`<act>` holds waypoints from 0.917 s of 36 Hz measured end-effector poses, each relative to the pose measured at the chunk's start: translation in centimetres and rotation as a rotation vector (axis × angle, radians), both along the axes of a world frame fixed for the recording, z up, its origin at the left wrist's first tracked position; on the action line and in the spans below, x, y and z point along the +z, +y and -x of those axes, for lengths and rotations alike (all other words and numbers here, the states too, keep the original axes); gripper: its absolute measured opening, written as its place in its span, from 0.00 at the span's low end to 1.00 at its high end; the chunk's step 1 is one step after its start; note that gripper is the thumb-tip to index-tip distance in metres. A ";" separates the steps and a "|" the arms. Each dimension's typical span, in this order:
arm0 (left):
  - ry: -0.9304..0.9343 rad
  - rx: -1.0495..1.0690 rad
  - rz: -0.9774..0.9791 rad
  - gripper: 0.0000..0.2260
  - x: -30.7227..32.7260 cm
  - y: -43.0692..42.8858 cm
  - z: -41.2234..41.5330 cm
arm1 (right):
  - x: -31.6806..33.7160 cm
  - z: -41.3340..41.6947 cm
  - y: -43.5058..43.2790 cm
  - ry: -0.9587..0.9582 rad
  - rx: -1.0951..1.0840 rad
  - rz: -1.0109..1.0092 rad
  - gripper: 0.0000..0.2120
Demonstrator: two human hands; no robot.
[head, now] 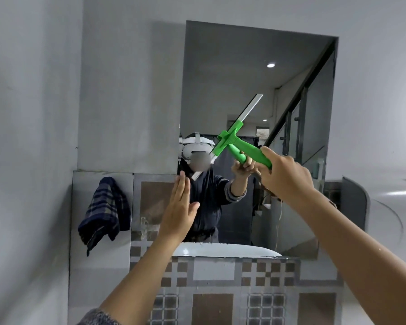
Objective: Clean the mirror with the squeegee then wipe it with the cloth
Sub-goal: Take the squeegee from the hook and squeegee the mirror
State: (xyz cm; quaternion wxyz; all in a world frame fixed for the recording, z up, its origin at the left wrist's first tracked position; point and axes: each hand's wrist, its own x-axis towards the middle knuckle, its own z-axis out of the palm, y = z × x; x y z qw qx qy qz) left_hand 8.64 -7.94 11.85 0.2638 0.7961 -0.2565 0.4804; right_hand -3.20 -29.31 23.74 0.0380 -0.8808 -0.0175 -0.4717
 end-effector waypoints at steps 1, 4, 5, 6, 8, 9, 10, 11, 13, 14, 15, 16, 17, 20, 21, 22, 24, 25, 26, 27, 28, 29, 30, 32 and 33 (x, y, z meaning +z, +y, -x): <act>-0.003 -0.001 -0.003 0.32 0.0 0.1 -0.1 | 0.1 0.0 -0.3 -0.009 -0.003 0.009 0.16; -0.049 0.000 0.029 0.27 0.7 0.8 -0.3 | 0.2 0.0 -1.2 -0.020 -0.013 0.034 0.16; -0.069 0.002 0.044 0.25 1.3 1.0 -0.3 | 0.2 0.1 -1.5 -0.024 -0.016 0.041 0.16; -0.086 0.008 0.058 0.24 2.0 1.2 -0.4 | 0.2 0.1 -1.7 -0.027 -0.020 0.045 0.16; -0.107 0.029 0.060 0.22 3.7 1.6 -0.6 | 0.2 0.2 -2.2 -0.037 -0.023 0.052 0.16; -0.118 0.040 0.041 0.22 4.8 1.7 -0.8 | 0.2 0.2 -2.4 -0.043 -0.021 0.053 0.16; -0.132 0.050 0.016 0.22 5.8 1.9 -1.1 | 0.2 0.2 -2.6 -0.047 -0.016 0.051 0.16; -0.145 0.057 -0.008 0.22 6.9 1.9 -1.4 | 0.1 0.2 -2.8 -0.052 -0.008 0.047 0.16; -0.172 0.077 -0.040 0.22 9.0 1.9 -1.9 | 0.1 0.0 -3.4 -0.059 0.010 0.044 0.16; -0.182 0.088 -0.047 0.22 10.0 1.8 -1.9 | 0.1 -0.1 -3.8 -0.061 0.012 0.047 0.16; -0.190 0.099 -0.047 0.22 11.0 1.6 -1.9 | 0.1 -0.1 -4.1 -0.063 0.012 0.050 0.16; -0.198 0.110 -0.046 0.23 12.0 1.3 -1.8 | 0.2 -0.1 -4.4 -0.065 0.011 0.054 0.16; -0.209 0.116 -0.046 0.23 12.8 1.1 -1.7 | 0.2 -0.1 -4.8 -0.072 0.010 0.058 0.16; -0.236 0.109 -0.066 0.23 14.8 0.4 -1.7 | 0.3 -0.1 -6.4 -0.087 0.002 0.057 0.16; -0.233 0.104 -0.071 0.24 15.2 0.2 -1.8 | 0.2 -0.1 -7.1 -0.093 -0.003 0.046 0.16; -0.228 0.102 -0.071 0.24 15.4 0.0 -2.0 | 0.0 0.0 -7.7 -0.091 -0.011 0.022 0.16; -0.226 0.100 -0.053 0.24 15.6 -0.3 -2.3 | -0.4 0.1 -9.0 -0.089 -0.021 -0.038 0.18; -0.229 0.097 -0.043 0.24 15.5 -0.4 -2.5 | -0.6 0.0 -9.6 -0.086 -0.019 -0.068 0.19; -0.232 0.095 -0.036 0.24 15.4 -0.4 -2.6 | -0.9 0.1 -10.0 -0.079 -0.016 -0.094 0.20; -0.236 0.091 -0.035 0.24 15.4 -0.4 -2.8 | -1.3 0.1 -10.4 -0.076 -0.009 -0.111 0.20; -0.242 0.089 -0.038 0.24 15.3 -0.4 -2.8 | -1.6 0.0 -10.7 -0.075 -0.004 -0.122 0.20; -0.245 0.086 -0.041 0.24 15.3 -0.3 -2.8 | -2.0 0.0 -10.9 -0.080 0.001 -0.137 0.19; -0.243 0.081 -0.042 0.25 15.3 -0.3 -2.8 | -2.4 -0.1 -11.2 -0.082 -0.003 -0.157 0.19; -0.236 0.075 -0.049 0.25 15.4 -0.2 -2.6 | -3.2 -0.2 -11.5 -0.098 -0.018 -0.204 0.19; -0.230 0.076 -0.057 0.26 15.4 -0.1 -2.5 | -3.7 -0.3 -11.6 -0.102 -0.025 -0.230 0.21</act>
